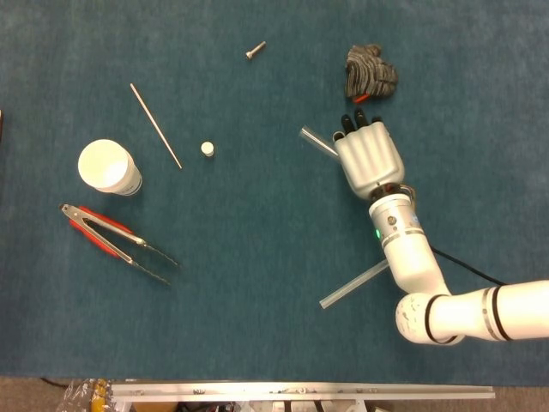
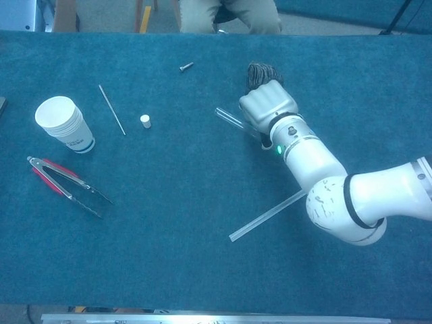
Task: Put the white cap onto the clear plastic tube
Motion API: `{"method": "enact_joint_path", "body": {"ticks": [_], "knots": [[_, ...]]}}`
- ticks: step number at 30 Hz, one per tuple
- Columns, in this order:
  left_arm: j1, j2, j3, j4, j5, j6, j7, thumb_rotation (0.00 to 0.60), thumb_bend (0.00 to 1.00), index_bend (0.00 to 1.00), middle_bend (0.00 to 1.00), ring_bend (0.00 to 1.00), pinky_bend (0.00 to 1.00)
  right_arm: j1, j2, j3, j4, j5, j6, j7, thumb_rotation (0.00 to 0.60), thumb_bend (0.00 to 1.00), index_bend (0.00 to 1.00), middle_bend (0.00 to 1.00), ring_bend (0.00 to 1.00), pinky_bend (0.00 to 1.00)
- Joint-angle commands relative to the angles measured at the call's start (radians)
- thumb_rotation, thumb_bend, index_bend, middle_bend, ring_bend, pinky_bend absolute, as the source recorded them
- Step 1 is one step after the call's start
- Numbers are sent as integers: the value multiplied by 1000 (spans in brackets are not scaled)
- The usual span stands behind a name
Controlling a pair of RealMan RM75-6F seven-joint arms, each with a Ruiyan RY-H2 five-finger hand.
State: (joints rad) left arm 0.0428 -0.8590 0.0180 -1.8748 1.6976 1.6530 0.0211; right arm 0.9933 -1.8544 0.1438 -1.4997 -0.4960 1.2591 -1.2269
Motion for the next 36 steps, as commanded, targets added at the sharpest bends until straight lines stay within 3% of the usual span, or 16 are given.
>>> {"method": "enact_joint_path", "body": {"ticks": [1, 14, 22, 36], "knots": [[-2, 1, -1, 2, -1, -2, -3, 600, 319, 220, 60, 0, 0, -3, -6, 3, 13, 6, -8, -1, 600, 0, 384, 198, 141, 359], [-19, -3, -4, 1, 10, -13, -16, 600, 318, 221, 59, 0, 0, -11, -19, 21, 49, 34, -44, 3, 600, 4, 400, 197, 140, 361], [-10, -9, -3, 14, 8, 6, -24, 600, 319, 221, 58, 0, 0, -6, -24, 33, 50, 51, -69, 6, 600, 223, 434, 197, 140, 371], [-5, -17, -1, 19, 11, 16, -20, 600, 318, 221, 51, 0, 0, 2, -18, 41, 64, 34, -95, 34, 600, 332, 459, 197, 140, 372]]}}
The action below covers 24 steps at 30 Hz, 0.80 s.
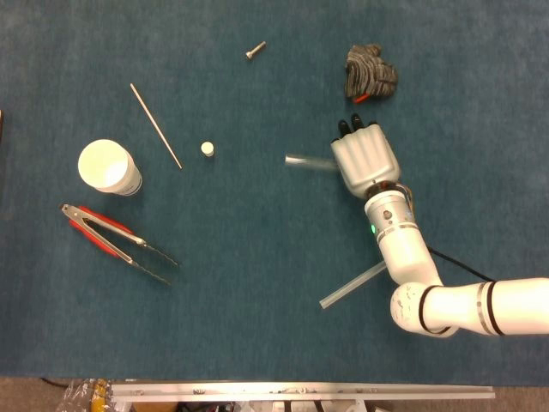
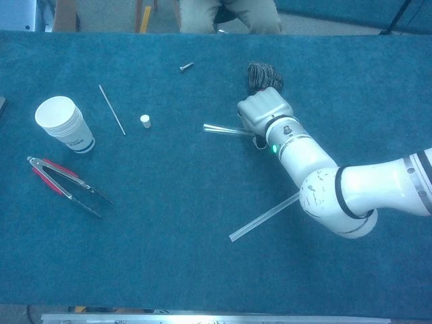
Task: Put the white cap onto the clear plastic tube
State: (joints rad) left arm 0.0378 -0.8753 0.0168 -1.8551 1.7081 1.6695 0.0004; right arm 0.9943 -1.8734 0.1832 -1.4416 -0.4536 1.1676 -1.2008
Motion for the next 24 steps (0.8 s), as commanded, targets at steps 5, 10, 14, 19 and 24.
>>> {"method": "enact_joint_path", "body": {"ticks": [5, 10, 14, 19, 24], "knots": [[0, -1, 0, -3, -1, -1, 7, 600, 318, 221, 49, 0, 0, 2, 6, 4, 9, -21, -9, 24, 600, 336, 470, 197, 140, 382], [-1, -2, 3, -5, 1, -5, 9, 600, 319, 221, 47, 0, 0, -2, 9, -4, 2, -33, -14, 37, 600, 336, 470, 197, 140, 383], [2, 0, 5, -6, 3, -2, 7, 600, 319, 221, 47, 0, 0, -2, 6, -10, 6, -53, -14, 48, 600, 336, 470, 197, 140, 382], [4, 4, 10, -5, 7, -1, 5, 600, 319, 220, 47, 0, 0, 1, -9, -14, 22, -67, -11, 50, 600, 333, 470, 197, 140, 382], [9, 8, 14, -1, 6, 3, -5, 600, 319, 220, 45, 0, 0, 1, -24, -17, 35, -80, -10, 52, 600, 262, 470, 197, 140, 382]]}}
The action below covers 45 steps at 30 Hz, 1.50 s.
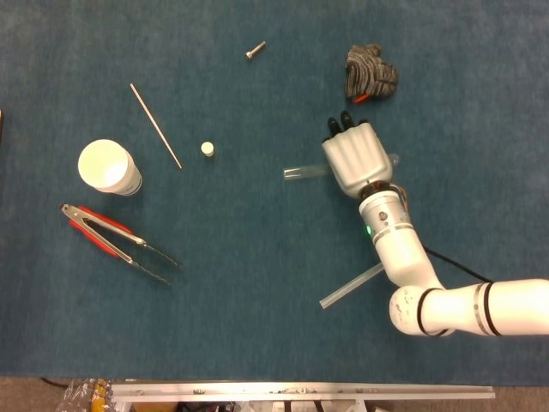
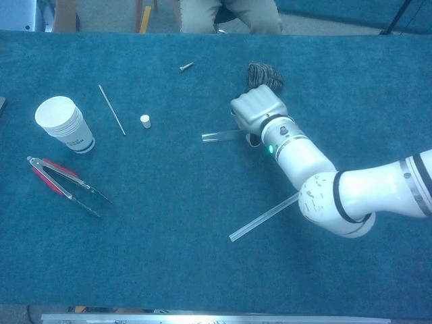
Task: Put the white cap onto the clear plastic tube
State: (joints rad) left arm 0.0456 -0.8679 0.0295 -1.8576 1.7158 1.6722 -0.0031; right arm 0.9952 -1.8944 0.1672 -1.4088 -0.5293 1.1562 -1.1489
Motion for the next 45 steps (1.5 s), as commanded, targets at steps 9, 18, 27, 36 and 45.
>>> {"method": "enact_joint_path", "body": {"ticks": [9, 18, 27, 36, 45], "knots": [[6, 3, 4, 10, 1, 8, -19, 600, 318, 219, 43, 0, 0, 1, -26, -3, 21, -14, 3, -7, 600, 206, 470, 197, 141, 382], [10, -1, 2, 19, -1, 18, -30, 600, 318, 217, 42, 0, 0, -2, -41, 6, 39, -20, 3, -7, 600, 211, 470, 197, 140, 382], [12, -5, 1, 25, -1, 22, -34, 600, 318, 216, 39, 0, 0, -7, -42, 11, 40, -5, 4, -22, 600, 305, 487, 197, 140, 382], [14, -6, 1, 27, -4, 23, -33, 600, 319, 216, 31, 0, 0, -6, -51, 16, 48, -2, -2, -27, 600, 307, 489, 197, 140, 382], [16, -8, 0, 32, -6, 28, -38, 600, 318, 212, 30, 0, 0, -14, -44, 24, 44, -16, -5, -5, 600, 394, 576, 200, 140, 395]]}}
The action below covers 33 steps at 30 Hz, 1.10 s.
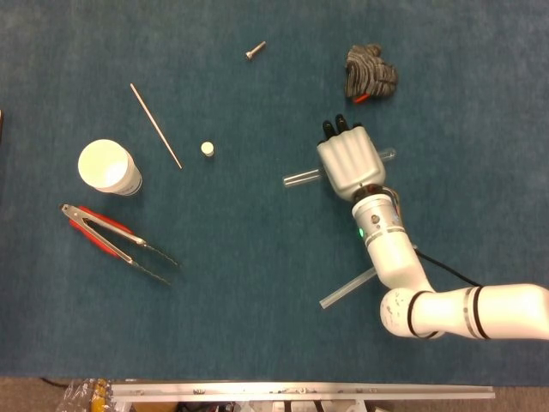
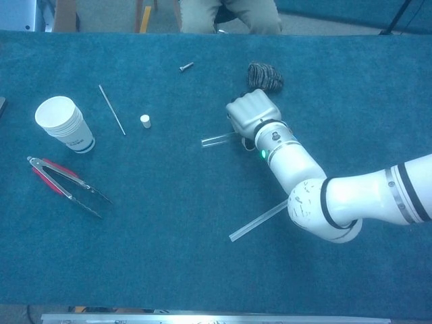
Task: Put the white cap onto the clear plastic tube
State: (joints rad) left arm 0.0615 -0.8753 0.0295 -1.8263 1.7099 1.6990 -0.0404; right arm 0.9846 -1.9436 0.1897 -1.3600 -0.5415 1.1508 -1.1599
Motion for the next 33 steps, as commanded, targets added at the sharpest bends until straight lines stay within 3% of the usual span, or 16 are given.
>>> {"method": "enact_joint_path", "body": {"ticks": [1, 8, 17, 23, 33], "knots": [[1, -1, -1, 1, -1, 3, -2, 600, 318, 212, 30, 0, 0, -6, 9, 3, -9, -7, -1, 14, 600, 395, 584, 204, 140, 395], [-5, 0, -7, 6, -10, -4, -5, 600, 318, 212, 30, 0, 0, -39, 81, 28, -90, -32, -9, 98, 600, 405, 621, 227, 140, 403], [-44, 18, -22, -11, -8, -51, 19, 600, 318, 212, 32, 0, 0, -114, 251, 58, -262, -75, -23, 268, 600, 405, 635, 239, 140, 403], [-93, 30, -40, -39, -6, -112, 46, 600, 318, 214, 38, 0, 0, -165, 385, 56, -378, -123, -38, 375, 600, 404, 645, 243, 140, 403], [-212, 30, -71, -116, -16, -273, 91, 600, 318, 224, 47, 0, 0, -180, 538, 50, -516, -149, -40, 413, 600, 404, 646, 243, 139, 403]]}}
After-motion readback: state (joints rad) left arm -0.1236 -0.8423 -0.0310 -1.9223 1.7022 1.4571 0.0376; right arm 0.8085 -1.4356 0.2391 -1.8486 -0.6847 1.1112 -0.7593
